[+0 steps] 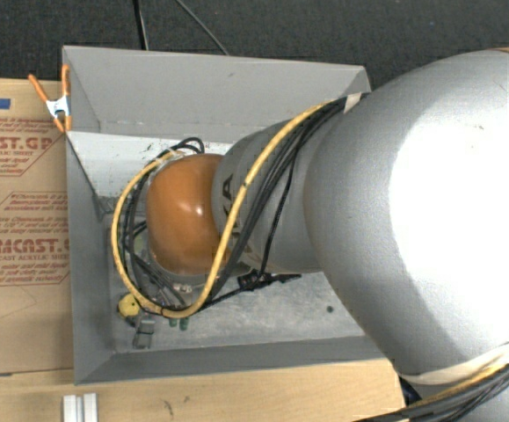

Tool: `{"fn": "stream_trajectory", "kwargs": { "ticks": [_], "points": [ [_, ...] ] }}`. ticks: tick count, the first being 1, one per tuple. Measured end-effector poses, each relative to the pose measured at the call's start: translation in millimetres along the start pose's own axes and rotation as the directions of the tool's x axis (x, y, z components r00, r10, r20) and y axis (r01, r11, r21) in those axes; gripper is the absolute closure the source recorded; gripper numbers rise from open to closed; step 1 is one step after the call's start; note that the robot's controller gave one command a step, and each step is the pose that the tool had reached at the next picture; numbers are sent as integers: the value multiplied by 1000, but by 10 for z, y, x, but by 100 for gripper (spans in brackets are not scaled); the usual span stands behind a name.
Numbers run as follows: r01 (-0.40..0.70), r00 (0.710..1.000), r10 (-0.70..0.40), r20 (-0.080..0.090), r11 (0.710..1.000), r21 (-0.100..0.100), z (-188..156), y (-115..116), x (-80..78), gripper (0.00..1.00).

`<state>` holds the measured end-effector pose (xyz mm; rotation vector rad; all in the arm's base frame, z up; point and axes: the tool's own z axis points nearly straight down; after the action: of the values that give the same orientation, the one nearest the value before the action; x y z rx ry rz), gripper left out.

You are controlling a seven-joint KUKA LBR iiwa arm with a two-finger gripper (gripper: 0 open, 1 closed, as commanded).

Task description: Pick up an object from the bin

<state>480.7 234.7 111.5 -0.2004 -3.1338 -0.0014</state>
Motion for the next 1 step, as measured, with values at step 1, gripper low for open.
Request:
{"fn": "stream_trajectory", "kwargs": {
  "ticks": [1],
  "points": [
    [-167,986,167,-2,986,2,434,-109,-137,0]
  ]
}}
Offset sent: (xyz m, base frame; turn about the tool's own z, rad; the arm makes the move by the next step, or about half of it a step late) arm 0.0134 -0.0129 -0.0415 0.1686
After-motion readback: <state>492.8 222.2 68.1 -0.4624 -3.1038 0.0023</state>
